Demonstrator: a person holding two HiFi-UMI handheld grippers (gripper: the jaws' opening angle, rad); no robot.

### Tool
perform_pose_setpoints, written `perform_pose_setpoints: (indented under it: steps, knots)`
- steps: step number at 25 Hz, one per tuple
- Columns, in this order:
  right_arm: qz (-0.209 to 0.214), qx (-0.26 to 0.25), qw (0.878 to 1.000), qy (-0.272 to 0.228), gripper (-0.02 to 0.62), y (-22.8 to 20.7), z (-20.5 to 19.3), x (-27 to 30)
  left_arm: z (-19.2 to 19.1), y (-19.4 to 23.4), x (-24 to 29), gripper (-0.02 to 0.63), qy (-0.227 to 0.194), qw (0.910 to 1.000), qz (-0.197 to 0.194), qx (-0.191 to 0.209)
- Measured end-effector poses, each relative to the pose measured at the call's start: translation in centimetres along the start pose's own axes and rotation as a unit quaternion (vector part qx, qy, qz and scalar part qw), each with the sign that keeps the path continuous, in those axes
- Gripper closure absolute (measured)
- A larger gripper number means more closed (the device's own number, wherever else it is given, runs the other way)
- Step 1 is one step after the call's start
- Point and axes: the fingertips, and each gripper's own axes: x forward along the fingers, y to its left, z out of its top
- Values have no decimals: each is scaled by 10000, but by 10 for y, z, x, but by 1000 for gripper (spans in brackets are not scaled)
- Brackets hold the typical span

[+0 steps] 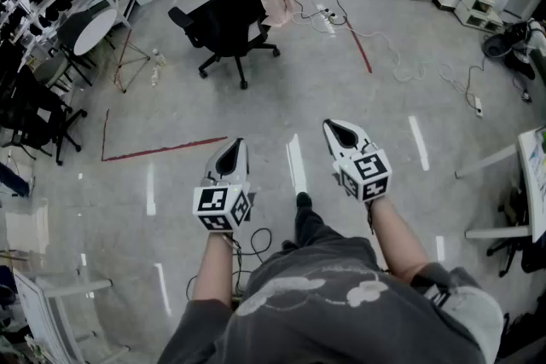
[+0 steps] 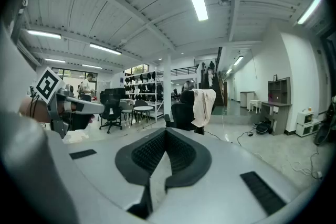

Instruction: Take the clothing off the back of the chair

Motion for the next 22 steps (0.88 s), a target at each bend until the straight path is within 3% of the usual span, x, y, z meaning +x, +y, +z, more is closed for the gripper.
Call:
perform_pose_setpoints:
  steps: [12,16,22]
  knots:
    - [59,57,9999,68,604,7,-6,10,-6,8,-1,606,67,9998,-3,-166]
    - [-5,154,9999,62,604,1,-6,24,-11,27,7,606,124,9990,120,-424]
    - [139,461,9985,-271,603,-34,17,62,21,56,45,606,-76,9985,255,-470]
